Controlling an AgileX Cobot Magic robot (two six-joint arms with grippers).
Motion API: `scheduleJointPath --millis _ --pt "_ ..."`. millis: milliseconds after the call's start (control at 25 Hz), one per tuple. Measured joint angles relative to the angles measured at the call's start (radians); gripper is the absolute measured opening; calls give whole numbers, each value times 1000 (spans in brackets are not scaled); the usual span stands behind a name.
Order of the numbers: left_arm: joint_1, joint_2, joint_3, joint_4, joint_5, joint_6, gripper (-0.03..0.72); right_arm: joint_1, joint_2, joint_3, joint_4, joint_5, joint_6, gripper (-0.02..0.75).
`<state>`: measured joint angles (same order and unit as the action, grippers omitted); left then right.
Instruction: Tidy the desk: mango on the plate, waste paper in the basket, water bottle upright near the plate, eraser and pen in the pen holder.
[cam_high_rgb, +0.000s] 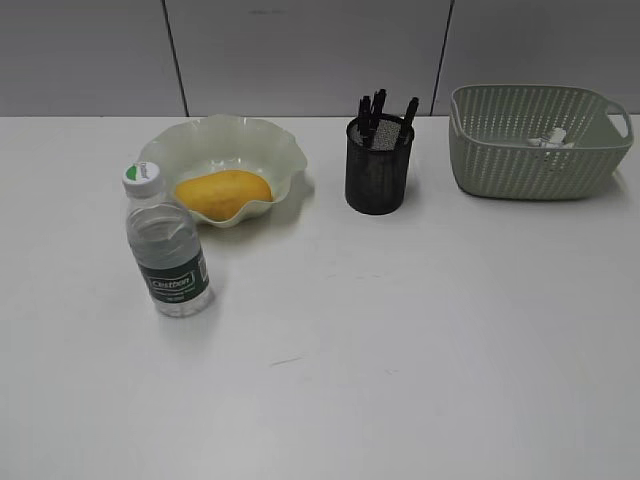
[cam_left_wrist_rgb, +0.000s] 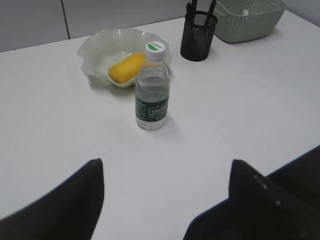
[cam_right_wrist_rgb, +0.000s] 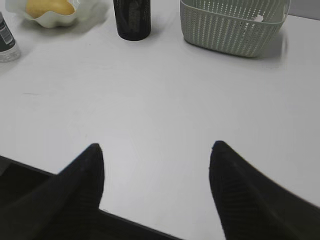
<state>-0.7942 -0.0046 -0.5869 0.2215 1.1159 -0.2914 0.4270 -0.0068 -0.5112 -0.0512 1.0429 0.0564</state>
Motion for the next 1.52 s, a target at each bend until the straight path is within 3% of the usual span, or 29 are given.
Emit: scheduleJointPath --millis 160,600,760,1000,1080,1520 --pt "0 0 37 -58 -43 58 582 0 0 0 4 -1 0 489" --pt "8 2 48 -63 -51 67 518 -9 0 0 7 -1 1 465" --pt "148 -1 48 -65 -52 70 485 -111 0 0 8 -1 0 465" --pt "527 -1 48 -65 -53 70 449 -304 0 0 8 -1 1 465" --pt "595 -2 48 -63 -54 70 445 -320 0 0 9 -1 1 465" --pt "615 -2 48 -63 -54 70 436 -324 0 0 19 -2 1 465"
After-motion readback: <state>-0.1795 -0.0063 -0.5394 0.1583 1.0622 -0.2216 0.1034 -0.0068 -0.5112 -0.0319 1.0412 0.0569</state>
